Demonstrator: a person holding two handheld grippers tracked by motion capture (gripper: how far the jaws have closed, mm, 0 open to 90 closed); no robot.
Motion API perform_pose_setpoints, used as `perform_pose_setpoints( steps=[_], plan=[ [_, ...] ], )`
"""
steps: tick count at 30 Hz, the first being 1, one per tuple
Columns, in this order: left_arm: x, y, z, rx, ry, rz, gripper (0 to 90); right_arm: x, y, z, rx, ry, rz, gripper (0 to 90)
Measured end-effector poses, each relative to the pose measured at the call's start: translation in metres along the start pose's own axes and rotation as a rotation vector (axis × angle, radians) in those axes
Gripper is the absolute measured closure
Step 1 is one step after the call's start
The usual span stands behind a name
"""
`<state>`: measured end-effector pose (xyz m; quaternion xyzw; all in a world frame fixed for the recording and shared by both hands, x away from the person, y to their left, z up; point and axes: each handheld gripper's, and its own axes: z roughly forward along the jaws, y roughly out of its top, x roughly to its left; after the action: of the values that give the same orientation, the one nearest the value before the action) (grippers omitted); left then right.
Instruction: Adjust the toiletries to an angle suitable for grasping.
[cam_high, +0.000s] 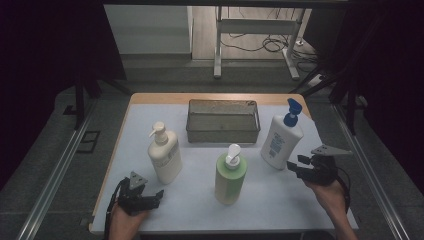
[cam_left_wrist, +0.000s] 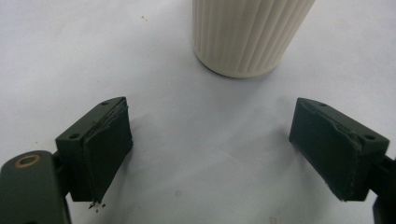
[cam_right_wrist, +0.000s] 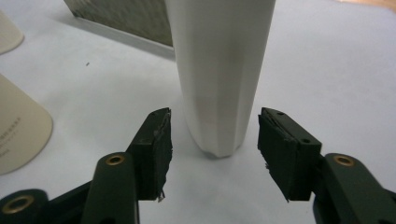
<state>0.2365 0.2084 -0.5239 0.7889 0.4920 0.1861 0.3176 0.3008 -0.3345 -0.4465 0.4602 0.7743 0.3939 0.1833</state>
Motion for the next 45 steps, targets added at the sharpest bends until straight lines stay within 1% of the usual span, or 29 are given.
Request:
perform_pose_setpoints(
  steps=[1, 2, 3, 5, 10, 12, 17, 22, 26, 36, 43, 45],
  plan=[
    [0.0, 0.0, 0.0, 0.0, 0.0, 0.0, 12.7, 0.0, 0.0, 0.0, 0.0, 0.0, 0.0, 43.6],
    [0.0, 0.0, 0.0, -0.001, -0.001, -0.004, 12.7, 0.0, 0.004, -0.001, -0.002, -0.006, -0.007, 40.6],
    [0.0, 0.0, 0.0, -0.001, -0.001, -0.004, 12.7, 0.0, 0.004, -0.001, -0.002, -0.006, -0.007, 40.6],
    [0.0, 0.0, 0.0, -0.001, -0.001, -0.004, 12.7, 0.0, 0.01, -0.001, -0.004, -0.011, -0.016, 37.9],
    [0.0, 0.0, 0.0, 0.002, 0.0, 0.0, 12.7, -0.003, 0.02, -0.001, -0.012, -0.022, -0.016, 33.6],
    [0.0, 0.0, 0.0, 0.002, -0.001, 0.0, 12.7, -0.003, 0.022, -0.001, -0.016, -0.021, -0.017, 33.6],
    [0.0, 0.0, 0.0, 0.002, -0.001, 0.0, 12.7, -0.004, 0.036, 0.001, -0.027, -0.013, -0.026, 29.3],
    [0.0, 0.0, 0.0, 0.002, -0.001, 0.0, 12.7, -0.002, 0.048, 0.007, -0.036, -0.008, -0.038, 26.5],
    [0.0, 0.0, 0.0, 0.002, -0.001, 0.0, 12.7, -0.002, 0.055, 0.013, -0.044, -0.01, -0.051, 26.4],
    [0.0, 0.0, 0.0, 0.002, -0.001, 0.0, 12.7, 0.0, 0.07, 0.027, -0.05, 0.001, -0.05, 27.0],
    [0.0, 0.0, 0.0, 0.002, -0.001, -0.001, 12.7, 0.004, 0.075, 0.035, -0.043, 0.0, -0.055, 29.0],
    [0.0, 0.0, 0.0, 0.002, -0.001, 0.0, 12.7, 0.005, 0.076, 0.038, -0.047, -0.005, -0.056, 31.0]
  ],
)
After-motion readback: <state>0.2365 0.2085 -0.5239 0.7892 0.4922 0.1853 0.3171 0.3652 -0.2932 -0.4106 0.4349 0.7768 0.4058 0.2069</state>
